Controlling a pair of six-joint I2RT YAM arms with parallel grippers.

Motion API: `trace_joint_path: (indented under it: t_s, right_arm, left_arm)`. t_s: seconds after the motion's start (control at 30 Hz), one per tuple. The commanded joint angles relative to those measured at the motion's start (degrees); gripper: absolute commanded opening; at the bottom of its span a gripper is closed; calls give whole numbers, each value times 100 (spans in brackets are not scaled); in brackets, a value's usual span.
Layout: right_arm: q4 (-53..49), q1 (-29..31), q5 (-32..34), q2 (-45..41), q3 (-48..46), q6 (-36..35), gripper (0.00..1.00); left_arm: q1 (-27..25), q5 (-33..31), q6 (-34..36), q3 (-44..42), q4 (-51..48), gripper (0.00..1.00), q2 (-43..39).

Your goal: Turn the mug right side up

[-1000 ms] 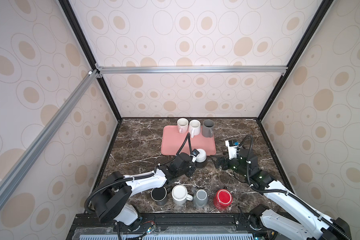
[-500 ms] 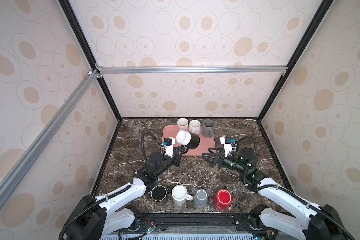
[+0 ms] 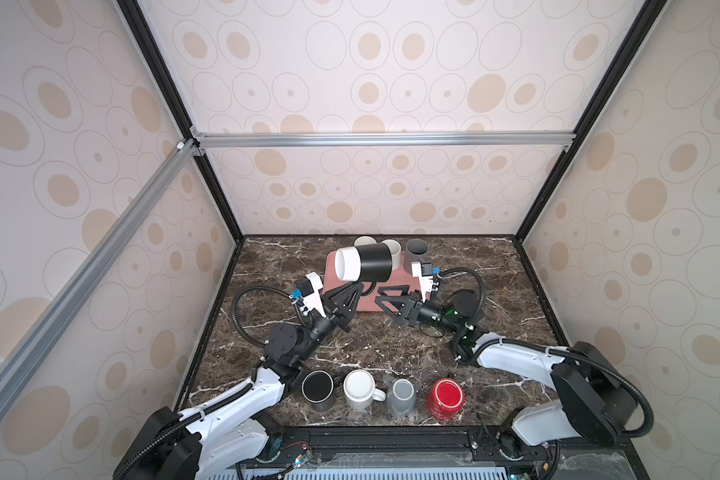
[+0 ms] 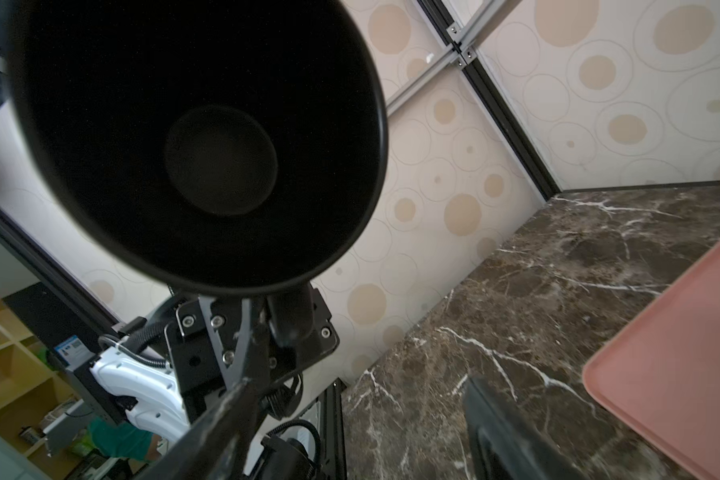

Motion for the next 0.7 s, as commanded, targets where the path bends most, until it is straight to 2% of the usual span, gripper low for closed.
trace_joint_path:
  t_s: [0.0, 0.23, 0.37, 0.53, 0.6, 0.67]
  right_arm:
    - [1200, 150, -234, 206, 379, 581, 78]
    - [840, 432, -226, 277, 725, 254, 70]
    - [864, 463, -215, 369, 837, 284, 61]
    - [912, 528, -210, 511, 985, 332, 37]
    - [881, 550, -202, 542, 1023, 333, 19]
    - [816, 572, -178, 550, 1042, 313, 5]
  left_arm:
    - [50, 66, -392, 58, 1150, 0, -142]
    - [46, -14, -473, -3, 1183, 0, -234]
    - [47, -48, -503, -95, 1170, 0, -315]
    - [53, -34, -578, -140, 1124, 0, -379]
    - [51, -35, -600, -140, 1063, 0, -389]
    - [50, -66, -631, -140, 964, 0, -411]
